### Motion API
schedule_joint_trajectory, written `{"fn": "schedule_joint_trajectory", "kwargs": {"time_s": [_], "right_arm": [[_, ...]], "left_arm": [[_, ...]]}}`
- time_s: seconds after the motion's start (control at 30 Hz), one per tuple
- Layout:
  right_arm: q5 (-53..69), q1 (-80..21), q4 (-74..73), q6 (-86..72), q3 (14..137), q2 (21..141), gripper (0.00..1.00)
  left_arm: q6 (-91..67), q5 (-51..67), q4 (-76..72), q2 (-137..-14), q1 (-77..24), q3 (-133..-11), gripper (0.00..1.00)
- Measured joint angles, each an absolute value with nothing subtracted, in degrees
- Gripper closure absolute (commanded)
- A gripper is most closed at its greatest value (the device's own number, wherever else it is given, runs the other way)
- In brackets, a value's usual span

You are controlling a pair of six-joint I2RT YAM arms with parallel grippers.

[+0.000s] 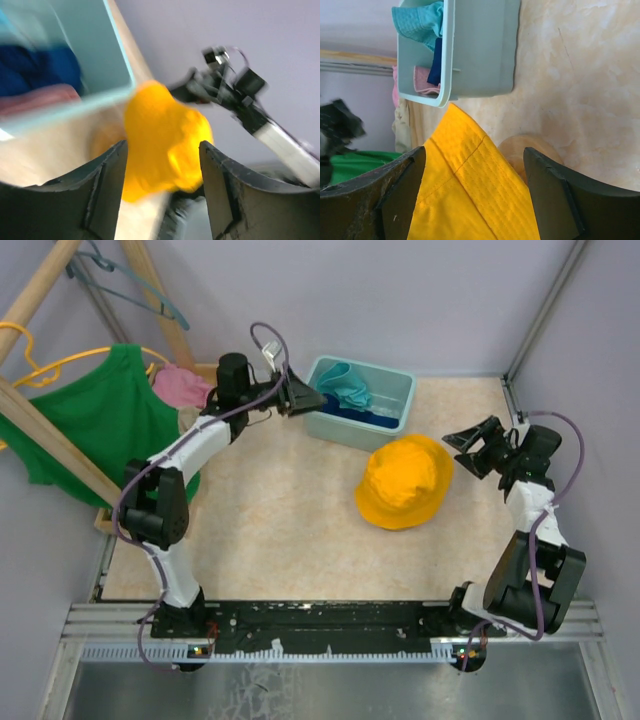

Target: Stack the hats

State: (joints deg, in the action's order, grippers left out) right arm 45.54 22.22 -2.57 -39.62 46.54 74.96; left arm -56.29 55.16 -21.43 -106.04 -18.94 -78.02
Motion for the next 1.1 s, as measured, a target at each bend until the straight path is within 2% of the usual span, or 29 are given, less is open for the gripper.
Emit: {"fn": "schedule_joint_trajectory", "kwargs": {"time_s": [0.07,0.17,0.3,0.37,0.6,0.77,1.1], "right_arm": [[45.4,22.2,-2.6,-39.6,46.5,75.0,0.22],[44.8,22.2,-2.7,-39.6,46.6,75.0,0.22],[43.8,21.9,-3.0,-40.1,47.1,74.9,0.22],[43.6,21.7,-3.0,-40.3,47.5,74.9,0.22],[42.7,21.2,-5.3,-40.4,49.6,74.9,0.23],[42.5,21.0,-6.1,-40.0,50.0,74.9,0.23],[42.1,20.6,-8.2,-39.0,50.0,74.8,0.23]], "left_arm": [[-46.4,50.0,-10.3,-108.0,-18.8,-89.6,0.27],[-33.8,42.2,-1.4,-110.8,-20.2,-104.6,0.18],[-17.3,31.2,6.7,-119.2,-24.8,-124.6,0.12],[-11.3,26.7,9.2,-124.0,-27.0,-129.9,0.11],[-2.2,18.3,17.2,-137.7,-30.5,-131.5,0.04],[0.4,11.9,18.9,-142.4,-30.1,-133.1,0.0],[2.9,7.5,6.0,-143.6,-29.6,-136.6,0.0]]}}
